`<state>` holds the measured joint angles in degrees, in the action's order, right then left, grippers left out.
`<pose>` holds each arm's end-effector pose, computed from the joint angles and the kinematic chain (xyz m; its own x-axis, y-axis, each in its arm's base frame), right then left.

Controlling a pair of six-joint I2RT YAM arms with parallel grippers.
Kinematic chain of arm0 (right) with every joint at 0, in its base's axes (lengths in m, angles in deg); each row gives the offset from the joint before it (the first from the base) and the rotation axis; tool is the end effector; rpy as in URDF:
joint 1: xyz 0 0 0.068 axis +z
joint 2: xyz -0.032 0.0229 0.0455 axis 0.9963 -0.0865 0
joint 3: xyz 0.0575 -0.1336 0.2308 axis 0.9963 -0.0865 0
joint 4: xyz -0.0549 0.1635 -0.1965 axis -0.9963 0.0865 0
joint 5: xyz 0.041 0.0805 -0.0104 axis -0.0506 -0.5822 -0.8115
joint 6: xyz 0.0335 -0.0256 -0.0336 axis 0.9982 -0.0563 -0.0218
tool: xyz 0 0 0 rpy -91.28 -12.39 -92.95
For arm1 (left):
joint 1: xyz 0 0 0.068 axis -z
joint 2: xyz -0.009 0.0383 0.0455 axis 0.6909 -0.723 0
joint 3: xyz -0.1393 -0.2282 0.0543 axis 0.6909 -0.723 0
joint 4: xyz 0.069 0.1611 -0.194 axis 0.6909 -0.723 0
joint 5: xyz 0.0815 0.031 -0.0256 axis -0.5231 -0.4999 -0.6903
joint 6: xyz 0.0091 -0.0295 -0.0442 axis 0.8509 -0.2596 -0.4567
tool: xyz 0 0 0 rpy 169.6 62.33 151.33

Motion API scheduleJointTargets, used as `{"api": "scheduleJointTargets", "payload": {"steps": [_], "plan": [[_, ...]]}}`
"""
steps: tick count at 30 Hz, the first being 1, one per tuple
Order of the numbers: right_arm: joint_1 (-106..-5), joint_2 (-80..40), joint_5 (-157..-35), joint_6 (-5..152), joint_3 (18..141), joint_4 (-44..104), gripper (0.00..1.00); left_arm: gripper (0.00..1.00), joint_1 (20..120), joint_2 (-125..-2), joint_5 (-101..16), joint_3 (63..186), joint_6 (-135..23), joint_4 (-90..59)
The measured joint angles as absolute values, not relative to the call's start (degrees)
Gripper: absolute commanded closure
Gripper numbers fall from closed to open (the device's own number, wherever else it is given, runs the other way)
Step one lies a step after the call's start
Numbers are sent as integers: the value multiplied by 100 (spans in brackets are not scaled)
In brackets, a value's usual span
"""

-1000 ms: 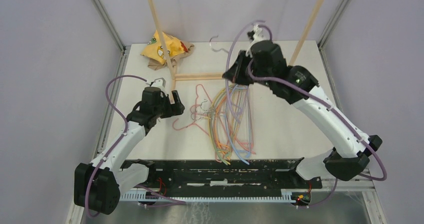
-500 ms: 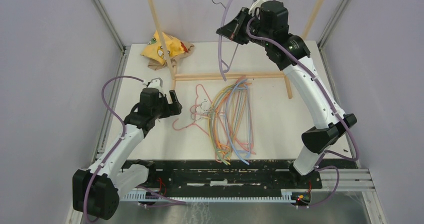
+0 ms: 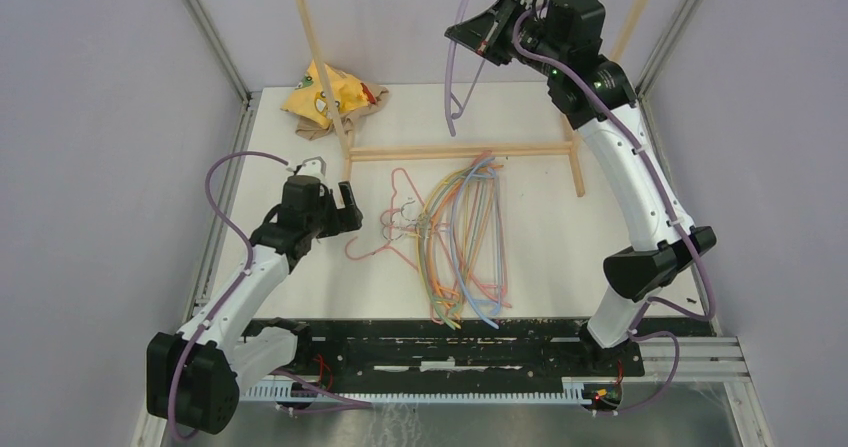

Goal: Organize the hangers

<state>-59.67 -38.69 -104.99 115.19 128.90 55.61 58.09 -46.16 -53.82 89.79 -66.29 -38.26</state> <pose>0.3283 0.1672 0.5304 -0.5182 0.5469 -0.6575 -0.4336 0.4947 0.7532 0.2071 -0.0512 0.2364 -0.6679 -0.2112 -0.7137 -0.0403 0.9678 -0.2486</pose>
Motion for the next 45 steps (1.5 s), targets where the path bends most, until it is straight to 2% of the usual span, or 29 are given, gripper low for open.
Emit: {"api": "scheduleJointTargets", "payload": {"steps": [19, 27, 35, 41, 45], "plan": [[-6721, -4098, -10215, 11973, 12827, 5609, 99, 1, 5809, -4659, -5401, 8979, -6629, -3839], [-7165, -3523, -10160, 12253, 11784, 5102, 99, 1, 5809, -4659, -5397, 8979, -6629, -3844], [-7672, -3123, -10180, 12454, 11288, 4966, 98, 1, 5809, -4668, -5375, 8977, -6629, -3839], [-8205, -2863, -10352, 12601, 10930, 4820, 81, 1, 5809, -4670, -5373, 8977, -6629, -3837], [-8509, -2730, -10610, 12815, 10681, 4724, 56, 1, 5809, -4670, -5364, 8977, -6629, -3837]]}}
